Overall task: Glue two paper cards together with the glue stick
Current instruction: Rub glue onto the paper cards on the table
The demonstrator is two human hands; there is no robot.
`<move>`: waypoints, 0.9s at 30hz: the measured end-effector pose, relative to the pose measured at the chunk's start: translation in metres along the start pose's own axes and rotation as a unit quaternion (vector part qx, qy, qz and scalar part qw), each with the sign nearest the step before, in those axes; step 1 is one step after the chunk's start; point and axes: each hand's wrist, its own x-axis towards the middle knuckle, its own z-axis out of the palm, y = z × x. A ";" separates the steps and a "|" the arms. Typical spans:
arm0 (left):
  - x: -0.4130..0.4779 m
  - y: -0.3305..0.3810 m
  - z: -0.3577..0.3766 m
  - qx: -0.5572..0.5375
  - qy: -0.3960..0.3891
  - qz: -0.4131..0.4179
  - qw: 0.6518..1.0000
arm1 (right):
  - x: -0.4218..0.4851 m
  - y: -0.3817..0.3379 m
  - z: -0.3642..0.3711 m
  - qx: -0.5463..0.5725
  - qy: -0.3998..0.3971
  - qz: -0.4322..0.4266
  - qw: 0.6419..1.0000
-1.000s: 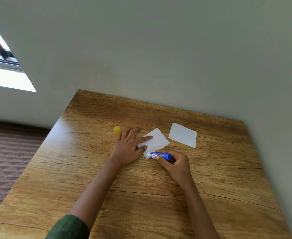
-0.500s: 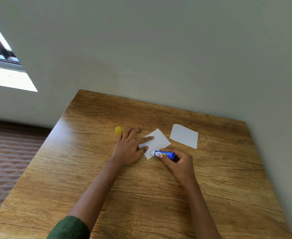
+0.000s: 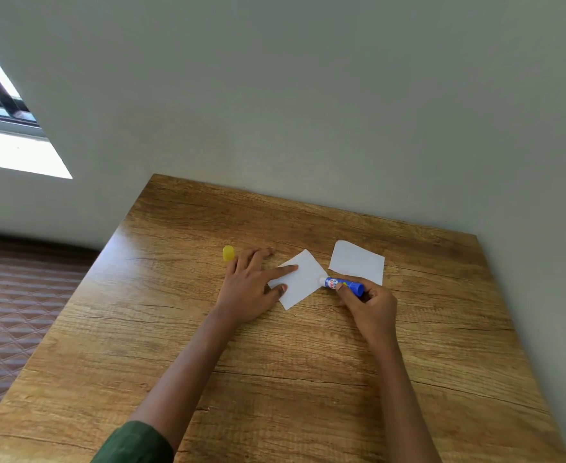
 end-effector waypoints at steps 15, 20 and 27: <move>0.000 0.002 -0.002 -0.008 -0.009 -0.007 1.000 | 0.005 0.004 0.001 0.029 0.055 0.012 0.998; -0.001 0.003 -0.003 -0.007 -0.011 -0.008 1.000 | 0.004 0.004 0.001 0.105 0.072 0.030 0.991; 0.000 0.008 -0.008 -0.034 -0.001 -0.021 0.999 | -0.006 -0.005 0.023 0.171 0.022 0.058 0.983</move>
